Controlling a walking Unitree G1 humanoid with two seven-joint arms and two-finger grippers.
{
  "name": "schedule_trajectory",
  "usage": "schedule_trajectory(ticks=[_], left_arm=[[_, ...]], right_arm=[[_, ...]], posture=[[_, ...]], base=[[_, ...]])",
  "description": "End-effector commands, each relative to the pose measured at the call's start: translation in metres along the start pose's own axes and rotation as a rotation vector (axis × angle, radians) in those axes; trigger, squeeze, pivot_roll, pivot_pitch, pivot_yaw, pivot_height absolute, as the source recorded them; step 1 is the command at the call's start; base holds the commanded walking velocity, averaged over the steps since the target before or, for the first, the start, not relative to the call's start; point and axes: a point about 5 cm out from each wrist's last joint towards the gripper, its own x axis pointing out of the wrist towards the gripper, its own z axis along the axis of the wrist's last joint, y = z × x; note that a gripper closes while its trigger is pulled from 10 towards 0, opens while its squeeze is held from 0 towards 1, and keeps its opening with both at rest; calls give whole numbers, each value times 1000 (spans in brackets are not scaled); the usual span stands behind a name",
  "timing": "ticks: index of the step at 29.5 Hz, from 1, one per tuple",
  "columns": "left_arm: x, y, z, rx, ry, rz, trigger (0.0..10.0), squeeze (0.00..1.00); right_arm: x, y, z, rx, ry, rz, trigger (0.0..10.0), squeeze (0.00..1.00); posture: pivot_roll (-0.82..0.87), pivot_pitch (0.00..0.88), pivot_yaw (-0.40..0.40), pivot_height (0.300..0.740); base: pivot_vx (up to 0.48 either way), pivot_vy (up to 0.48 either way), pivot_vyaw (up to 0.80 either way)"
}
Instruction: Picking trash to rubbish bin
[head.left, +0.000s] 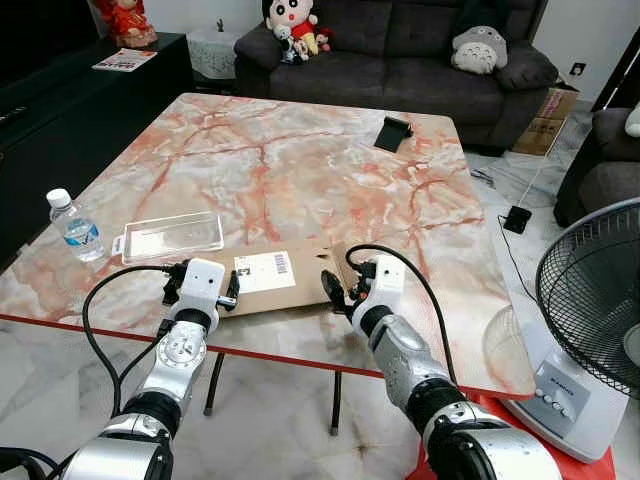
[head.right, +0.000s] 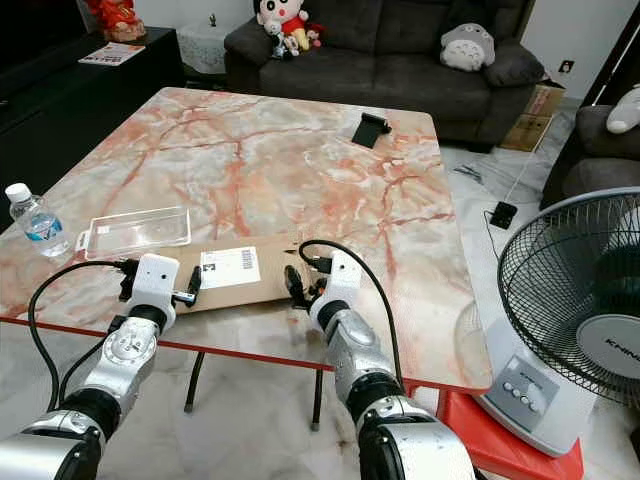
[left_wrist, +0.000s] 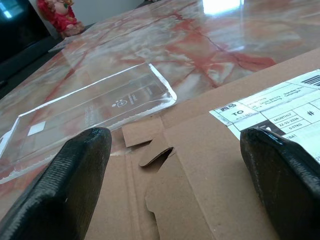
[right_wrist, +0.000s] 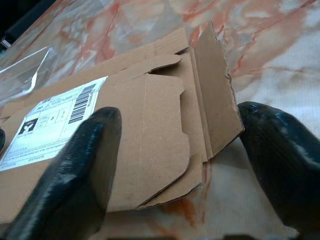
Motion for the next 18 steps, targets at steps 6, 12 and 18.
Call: schedule_trajectory(ticks=[6,12,18], left_arm=[[2,-5,5,7,-16,-25,10000,0],[3,-6,5,9,-17,-28,10000,0],[3,-7,6,9,-19,-33,10000,0]], right_arm=[[6,18,1,0,-1,50,0,0],[5,18,-3,-4,11,52,0,0],[2,14,-9,-3,28,30,0,0]], posture=[[92,10,-62,740],[94,11,-62,740],[95,11,-62,740]], base=[[0,0,0],[0,0,0],[0,0,0]])
